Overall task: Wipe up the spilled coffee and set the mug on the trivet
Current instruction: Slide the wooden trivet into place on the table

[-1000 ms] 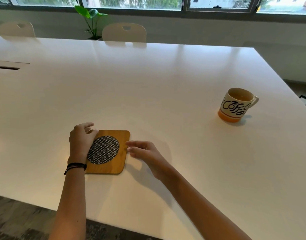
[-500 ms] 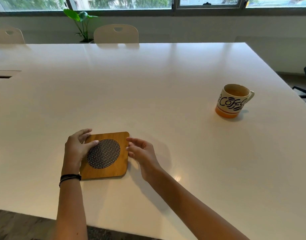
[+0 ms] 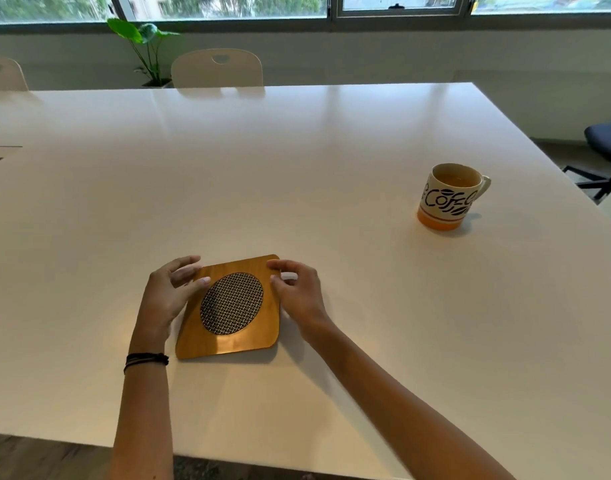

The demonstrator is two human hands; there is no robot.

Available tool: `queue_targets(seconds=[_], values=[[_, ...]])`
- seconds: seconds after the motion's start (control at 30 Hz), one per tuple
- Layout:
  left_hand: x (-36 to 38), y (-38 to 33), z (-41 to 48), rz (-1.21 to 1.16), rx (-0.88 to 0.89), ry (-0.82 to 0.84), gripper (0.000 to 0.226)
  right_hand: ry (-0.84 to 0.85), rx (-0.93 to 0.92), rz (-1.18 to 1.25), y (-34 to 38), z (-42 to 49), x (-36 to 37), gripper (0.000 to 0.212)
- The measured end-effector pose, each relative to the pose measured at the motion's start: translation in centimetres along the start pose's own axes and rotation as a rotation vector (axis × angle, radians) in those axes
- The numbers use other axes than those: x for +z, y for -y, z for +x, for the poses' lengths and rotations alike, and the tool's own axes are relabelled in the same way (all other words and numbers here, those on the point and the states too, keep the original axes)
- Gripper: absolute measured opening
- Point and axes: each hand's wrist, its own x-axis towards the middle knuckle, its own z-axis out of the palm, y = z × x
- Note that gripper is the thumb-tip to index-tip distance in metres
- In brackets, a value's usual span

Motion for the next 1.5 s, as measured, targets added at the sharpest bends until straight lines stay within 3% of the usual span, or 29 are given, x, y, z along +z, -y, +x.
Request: queue_targets(seconds=[0.27,0.53,0.67,0.87,1.17,1.5], values=[[4.9,-2.3,-0.3,0.044,0.101,0.163,0.036,-0.055,0.002,0.053,0.4,0.8,-7.3,0.025],[10.8,-5.1,-0.7,0.105,0.198,0.266,0.035,-0.107,0.009,0.033,-0.1,0.8,-14.0,0.037],[13.1,-5.8,-1.1,-0.021,0.210,0.318,0.028,-0.189,0.068,-0.007,-1.0,0.3,-16.8,0.048],[15.4,-6.0,-1.0,-0.114,0.195,0.432,0.024,-0.214,0.142,-0.060,-2.0,-0.3,-19.3,0.041],[16.1,-5.3,-0.9,0.036,0.281,0.391,0.027,-0.253,0.008,-0.383,-2.4,-0.3,-20.2,0.024],[16.2,-4.9,-0.9,0.218,0.398,0.333,0.027,-0.198,-0.037,-0.635,-2.0,0.0,-19.6,0.033]])
